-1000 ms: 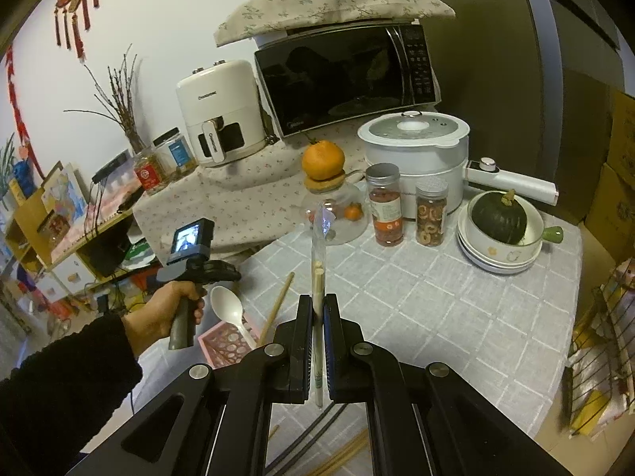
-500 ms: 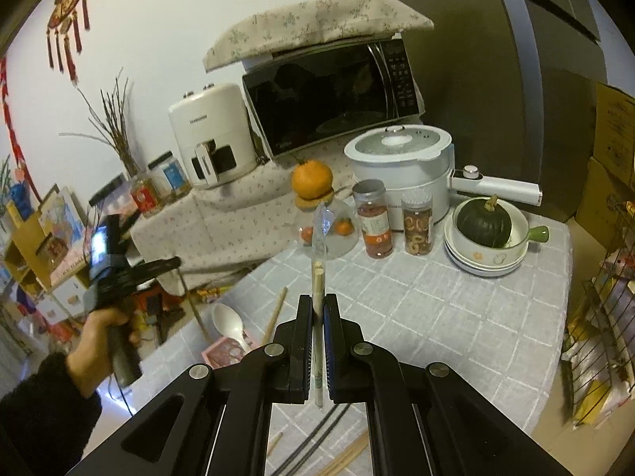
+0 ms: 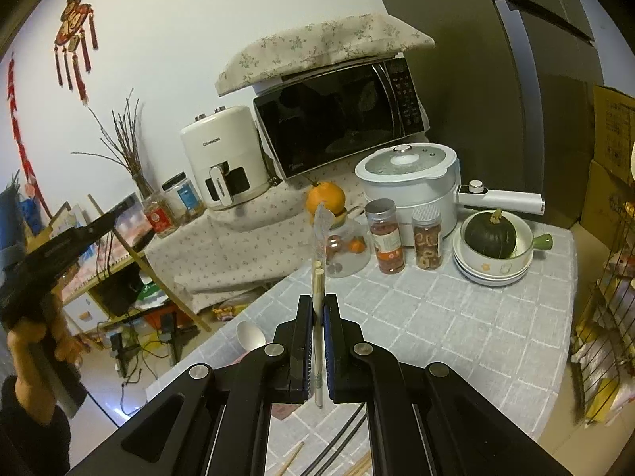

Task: Organize utensils
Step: 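Lower the wooden chopstick into the pink holder and open the left tool, then lower the held wooden chopstick into the pink holder and open the right tool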

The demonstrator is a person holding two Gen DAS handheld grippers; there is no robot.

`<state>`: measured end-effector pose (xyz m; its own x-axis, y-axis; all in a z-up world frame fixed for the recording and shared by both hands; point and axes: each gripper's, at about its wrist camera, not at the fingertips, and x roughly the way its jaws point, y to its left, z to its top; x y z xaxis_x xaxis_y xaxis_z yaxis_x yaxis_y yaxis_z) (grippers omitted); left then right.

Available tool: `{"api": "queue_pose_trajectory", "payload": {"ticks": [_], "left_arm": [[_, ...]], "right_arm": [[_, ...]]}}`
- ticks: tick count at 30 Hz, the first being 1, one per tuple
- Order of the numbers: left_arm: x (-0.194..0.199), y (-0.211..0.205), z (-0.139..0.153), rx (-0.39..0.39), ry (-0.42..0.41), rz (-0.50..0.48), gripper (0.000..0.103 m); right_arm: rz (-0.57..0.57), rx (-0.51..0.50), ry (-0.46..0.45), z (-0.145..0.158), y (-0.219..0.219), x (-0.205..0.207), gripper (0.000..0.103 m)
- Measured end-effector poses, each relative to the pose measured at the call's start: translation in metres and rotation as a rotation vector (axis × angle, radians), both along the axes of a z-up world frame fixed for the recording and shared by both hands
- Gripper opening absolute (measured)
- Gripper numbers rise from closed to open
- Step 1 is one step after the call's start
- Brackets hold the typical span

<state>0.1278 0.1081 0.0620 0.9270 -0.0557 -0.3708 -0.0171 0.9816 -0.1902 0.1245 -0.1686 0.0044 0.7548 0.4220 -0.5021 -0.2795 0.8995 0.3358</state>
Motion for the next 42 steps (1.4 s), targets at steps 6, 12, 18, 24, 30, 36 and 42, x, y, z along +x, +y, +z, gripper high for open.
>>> {"api": "queue_pose_trajectory", "payload": {"ticks": [6,12,18,24,30,36,42], "left_arm": [[-0.004,-0.021,-0.016,0.026,0.021,-0.047,0.006],[0.004,-0.039,-0.045,0.074,0.068,-0.066,0.006],[0.02,-0.052,-0.076,0.102,0.161,-0.094,0.006],[0.039,-0.063,-0.092,0.135,0.245,-0.127,0.006],[0.055,-0.065,-0.101,0.113,0.322,-0.162,0.006],[0.051,-0.059,-0.093,0.049,0.315,-0.154,0.026],[0.03,-0.046,-0.082,0.038,0.356,-0.121,0.046]], "right_arm": [[-0.002,0.009,-0.001,0.001,-0.001,-0.002,0.005],[0.004,0.009,-0.001,0.001,0.001,-0.002,0.005],[0.012,-0.001,0.0,-0.001,0.006,0.0,0.005],[0.021,-0.009,0.002,-0.002,0.012,0.001,0.005],[0.024,-0.016,0.005,-0.004,0.015,0.002,0.005],[0.025,-0.012,0.0,-0.004,0.015,0.002,0.005],[0.034,0.016,-0.013,-0.001,0.024,0.001,0.005]]}}
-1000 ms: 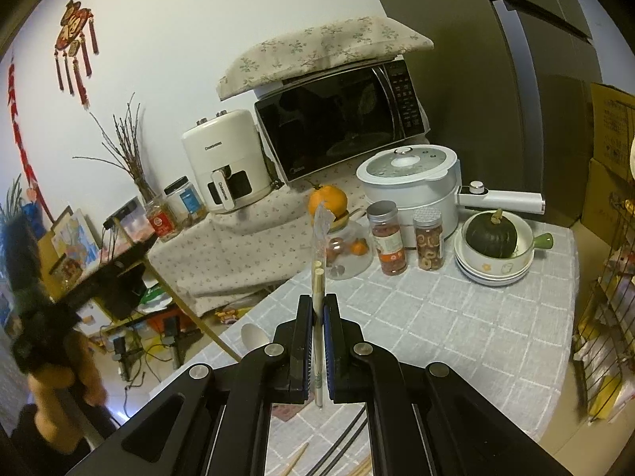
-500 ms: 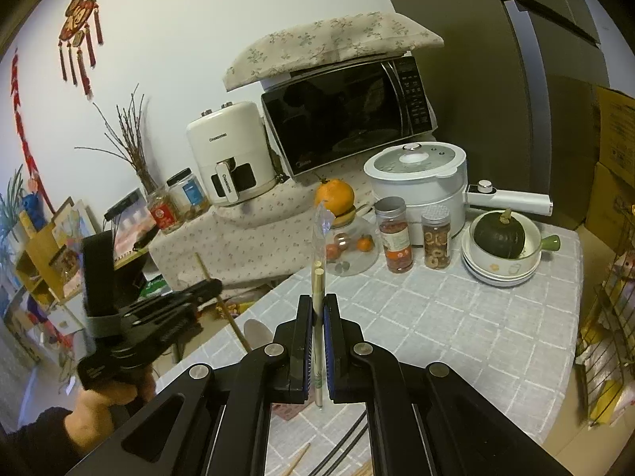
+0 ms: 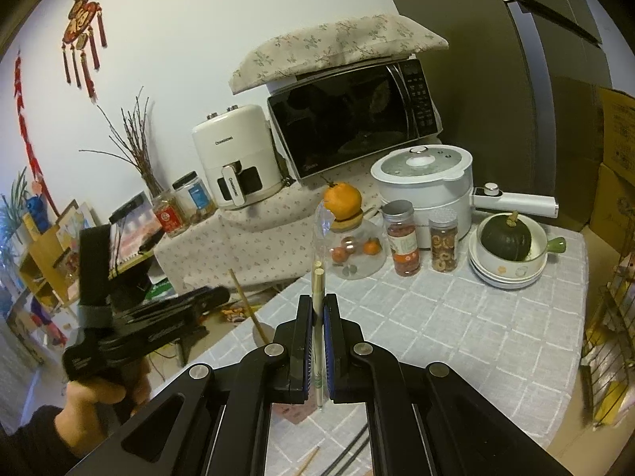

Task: Organize utensils
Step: 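Lower the held wooden chopstick into the pink holder and open the right tool, then move the left tool over the loose chopsticks and close on a wooden one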

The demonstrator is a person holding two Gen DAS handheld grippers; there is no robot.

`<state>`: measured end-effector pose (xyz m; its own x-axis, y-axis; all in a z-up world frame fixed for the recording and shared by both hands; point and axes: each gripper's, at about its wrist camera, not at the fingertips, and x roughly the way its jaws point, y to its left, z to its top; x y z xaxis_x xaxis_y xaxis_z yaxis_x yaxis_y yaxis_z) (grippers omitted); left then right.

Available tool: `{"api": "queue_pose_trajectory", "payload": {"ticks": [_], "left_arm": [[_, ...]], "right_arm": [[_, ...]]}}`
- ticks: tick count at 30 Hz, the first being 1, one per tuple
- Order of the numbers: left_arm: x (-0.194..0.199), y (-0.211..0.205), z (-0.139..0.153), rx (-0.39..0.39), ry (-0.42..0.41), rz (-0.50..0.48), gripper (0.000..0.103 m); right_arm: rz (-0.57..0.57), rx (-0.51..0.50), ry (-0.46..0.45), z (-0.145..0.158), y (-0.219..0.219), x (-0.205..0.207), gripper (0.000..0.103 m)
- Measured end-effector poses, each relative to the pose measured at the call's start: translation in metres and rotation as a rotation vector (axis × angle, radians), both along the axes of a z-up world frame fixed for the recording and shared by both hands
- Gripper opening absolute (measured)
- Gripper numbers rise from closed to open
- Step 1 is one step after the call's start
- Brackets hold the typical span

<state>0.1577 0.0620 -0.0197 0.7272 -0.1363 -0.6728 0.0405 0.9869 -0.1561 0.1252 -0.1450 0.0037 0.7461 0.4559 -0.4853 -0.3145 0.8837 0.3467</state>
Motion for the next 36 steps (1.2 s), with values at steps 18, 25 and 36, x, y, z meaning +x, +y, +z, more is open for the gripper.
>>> {"api": "queue_pose_trajectory", "payload": {"ticks": [18,25,36], "left_arm": [[-0.045,0.064,-0.053,-0.144,0.27,0.203,0.075],[-0.046,0.065,-0.052,-0.151,0.269,0.197,0.075],[-0.046,0.06,-0.059,-0.14,0.305,0.162,0.075]], "right_arm": [[0.019,-0.017,-0.011,-0.038,0.089,0.025,0.005],[0.0,-0.038,0.04,-0.065,0.109,0.037,0.005],[0.066,-0.033,0.098,-0.055,0.094,0.033,0.025]]}}
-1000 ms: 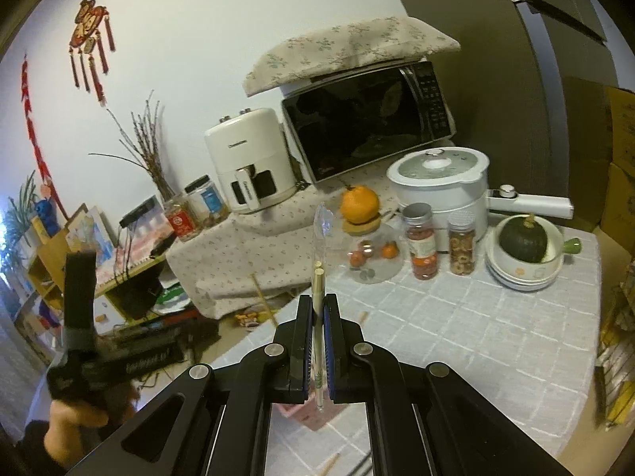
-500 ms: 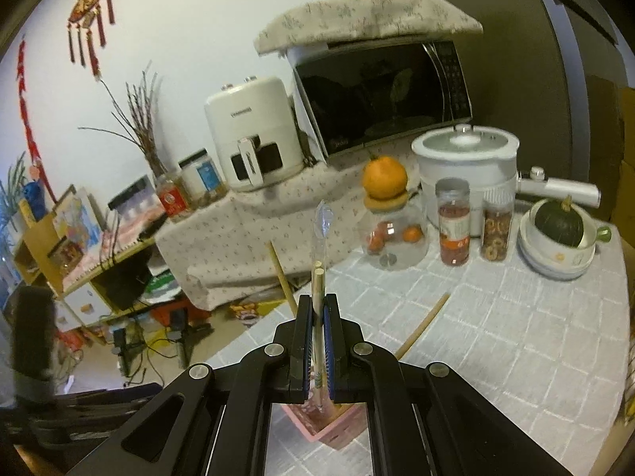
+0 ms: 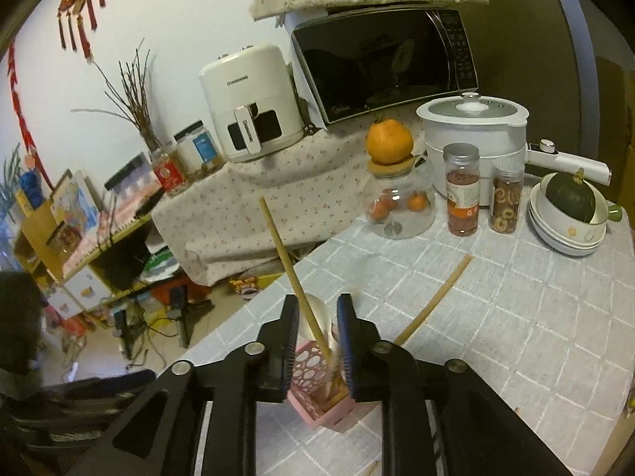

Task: Organize utensils
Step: 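Move the left tool over the loose chopsticks and close on a wooden one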

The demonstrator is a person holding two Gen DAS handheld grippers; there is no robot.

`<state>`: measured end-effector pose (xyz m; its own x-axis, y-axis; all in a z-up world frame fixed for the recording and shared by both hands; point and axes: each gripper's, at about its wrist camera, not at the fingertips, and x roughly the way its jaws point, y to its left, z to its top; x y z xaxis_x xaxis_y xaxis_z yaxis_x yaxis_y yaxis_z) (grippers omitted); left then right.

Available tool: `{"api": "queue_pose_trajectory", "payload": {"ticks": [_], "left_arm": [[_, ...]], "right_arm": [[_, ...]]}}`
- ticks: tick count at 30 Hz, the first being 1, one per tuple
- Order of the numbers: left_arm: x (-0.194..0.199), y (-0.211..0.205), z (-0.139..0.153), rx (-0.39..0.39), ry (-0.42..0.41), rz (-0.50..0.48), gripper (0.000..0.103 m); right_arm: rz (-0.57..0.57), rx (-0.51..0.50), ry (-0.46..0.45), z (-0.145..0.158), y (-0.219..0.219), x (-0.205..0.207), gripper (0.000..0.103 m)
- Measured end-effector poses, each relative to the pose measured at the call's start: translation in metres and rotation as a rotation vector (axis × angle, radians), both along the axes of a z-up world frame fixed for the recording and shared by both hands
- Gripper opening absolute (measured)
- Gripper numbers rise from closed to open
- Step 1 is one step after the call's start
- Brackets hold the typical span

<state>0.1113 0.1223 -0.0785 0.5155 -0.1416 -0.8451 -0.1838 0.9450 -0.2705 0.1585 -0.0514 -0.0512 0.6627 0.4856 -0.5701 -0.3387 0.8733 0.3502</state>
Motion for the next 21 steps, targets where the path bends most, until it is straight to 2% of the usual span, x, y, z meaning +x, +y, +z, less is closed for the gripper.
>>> {"api": "queue_pose_trajectory", "payload": {"ticks": [2,5,10,15,21], "left_arm": [[-0.001,-0.003,-0.004,-0.012,0.021,-0.023,0.076],[-0.004,-0.012,-0.012,-0.016,0.057,-0.059,0.078],[-0.01,-0.032,-0.031,0.011,0.126,-0.14,0.078],[-0.017,-0.051,-0.053,0.041,0.192,-0.215,0.078],[-0.017,-0.069,-0.078,0.077,0.265,-0.256,0.078]], "right_arm": [[0.007,-0.004,-0.006,0.009,-0.009,-0.006,0.03],[0.01,-0.017,-0.006,0.022,-0.029,-0.018,0.045],[0.003,-0.067,0.024,0.026,-0.065,-0.037,0.057],[-0.016,-0.14,0.113,0.002,-0.099,-0.05,0.065],[-0.03,-0.221,0.279,-0.039,-0.122,-0.054,0.066]]}}
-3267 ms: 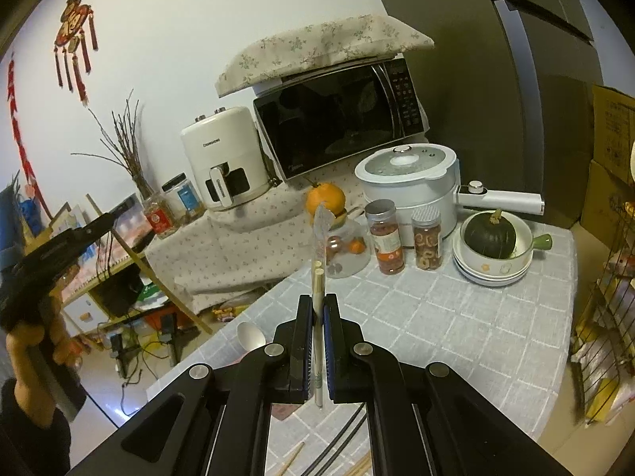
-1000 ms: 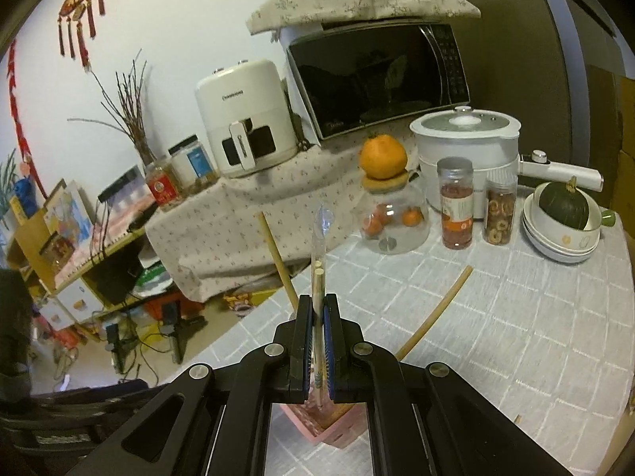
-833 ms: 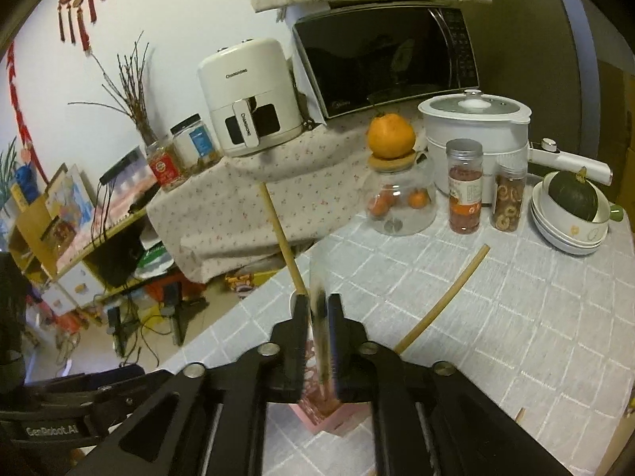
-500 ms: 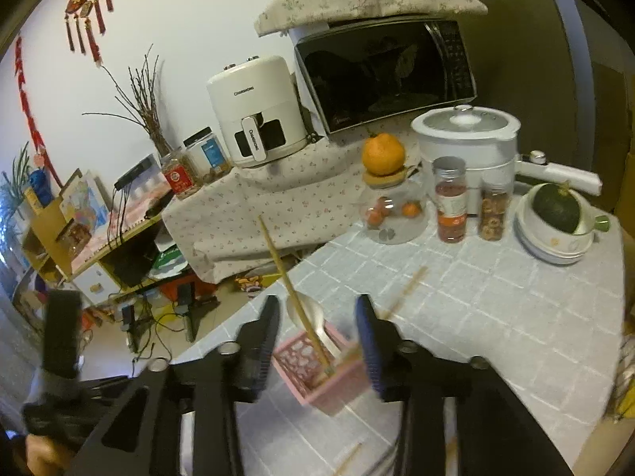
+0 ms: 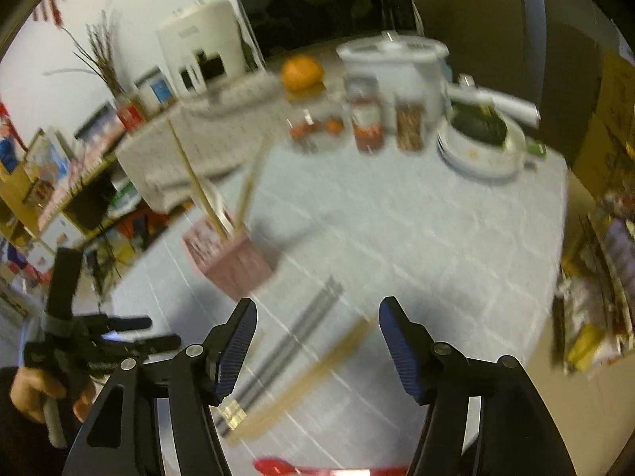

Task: Organize utensils
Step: 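Move the left tool over the loose chopsticks and close on a wooden one, then lift the wooden chopstick with the left tool while the right tool grasps another wooden chopstick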

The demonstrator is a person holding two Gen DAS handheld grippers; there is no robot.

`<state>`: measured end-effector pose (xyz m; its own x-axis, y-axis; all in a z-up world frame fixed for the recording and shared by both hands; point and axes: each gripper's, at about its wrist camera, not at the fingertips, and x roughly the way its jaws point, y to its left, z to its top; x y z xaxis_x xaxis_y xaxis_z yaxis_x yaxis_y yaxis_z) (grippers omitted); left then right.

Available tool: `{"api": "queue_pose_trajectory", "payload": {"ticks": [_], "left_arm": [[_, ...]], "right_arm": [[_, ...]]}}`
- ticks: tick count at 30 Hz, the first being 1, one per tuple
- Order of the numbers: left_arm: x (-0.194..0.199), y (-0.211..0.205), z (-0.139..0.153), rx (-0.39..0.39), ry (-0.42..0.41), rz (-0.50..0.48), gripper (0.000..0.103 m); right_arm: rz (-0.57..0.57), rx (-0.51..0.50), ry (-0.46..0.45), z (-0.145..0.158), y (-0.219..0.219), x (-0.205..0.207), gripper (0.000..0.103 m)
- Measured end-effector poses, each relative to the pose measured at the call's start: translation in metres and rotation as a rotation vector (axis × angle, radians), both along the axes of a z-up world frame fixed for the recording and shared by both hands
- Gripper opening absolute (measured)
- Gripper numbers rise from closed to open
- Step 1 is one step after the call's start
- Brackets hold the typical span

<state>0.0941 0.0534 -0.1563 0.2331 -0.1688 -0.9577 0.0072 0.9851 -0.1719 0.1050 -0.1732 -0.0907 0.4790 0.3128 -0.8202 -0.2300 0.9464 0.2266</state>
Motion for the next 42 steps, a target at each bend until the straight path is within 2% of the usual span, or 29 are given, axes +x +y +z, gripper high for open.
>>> {"api": "queue_pose_trajectory", "payload": {"ticks": [3,7,10,11,13,15,18,21,25,26,29,34,42], "left_arm": [[0.004,-0.008,-0.011,0.02,0.027,-0.014,0.078],[0.008,-0.02,-0.024,0.025,0.05,-0.034,0.078],[0.011,-0.031,-0.031,0.024,0.048,-0.053,0.078],[0.012,-0.034,-0.033,0.008,0.049,-0.058,0.078],[0.014,-0.037,-0.035,-0.024,0.043,-0.064,0.067],[0.016,-0.043,-0.037,-0.046,0.045,-0.082,0.046],[0.017,-0.051,-0.042,-0.06,0.042,-0.106,0.032],[0.019,-0.055,-0.047,-0.079,0.045,-0.114,0.023],[0.022,-0.058,-0.057,-0.045,0.056,-0.126,0.018],[0.022,-0.059,-0.058,-0.039,0.042,-0.129,0.013],[0.022,-0.062,-0.057,-0.017,0.024,-0.153,0.008],[0.021,-0.067,-0.055,0.012,0.012,-0.174,0.006],[0.012,-0.047,-0.016,-0.041,-0.05,-0.145,0.006]], "right_arm": [[-0.047,-0.086,0.108,-0.021,-0.009,0.001,0.068],[-0.074,-0.131,0.252,-0.05,-0.019,0.005,0.069],[-0.081,-0.141,0.292,-0.06,-0.024,0.008,0.069],[-0.08,-0.148,0.299,-0.062,-0.025,0.009,0.069],[-0.077,-0.158,0.304,-0.063,-0.024,0.009,0.069],[-0.071,-0.165,0.307,-0.064,-0.022,0.009,0.069],[-0.061,-0.171,0.31,-0.065,-0.019,0.009,0.07],[-0.054,-0.181,0.314,-0.067,-0.014,0.011,0.071],[-0.054,-0.191,0.316,-0.069,-0.013,0.013,0.071],[-0.058,-0.193,0.315,-0.07,-0.014,0.013,0.071],[-0.071,-0.201,0.316,-0.071,-0.016,0.016,0.072],[-0.099,-0.204,0.33,-0.076,-0.021,0.024,0.072],[-0.153,-0.157,0.382,-0.094,-0.025,0.04,0.072]]}}
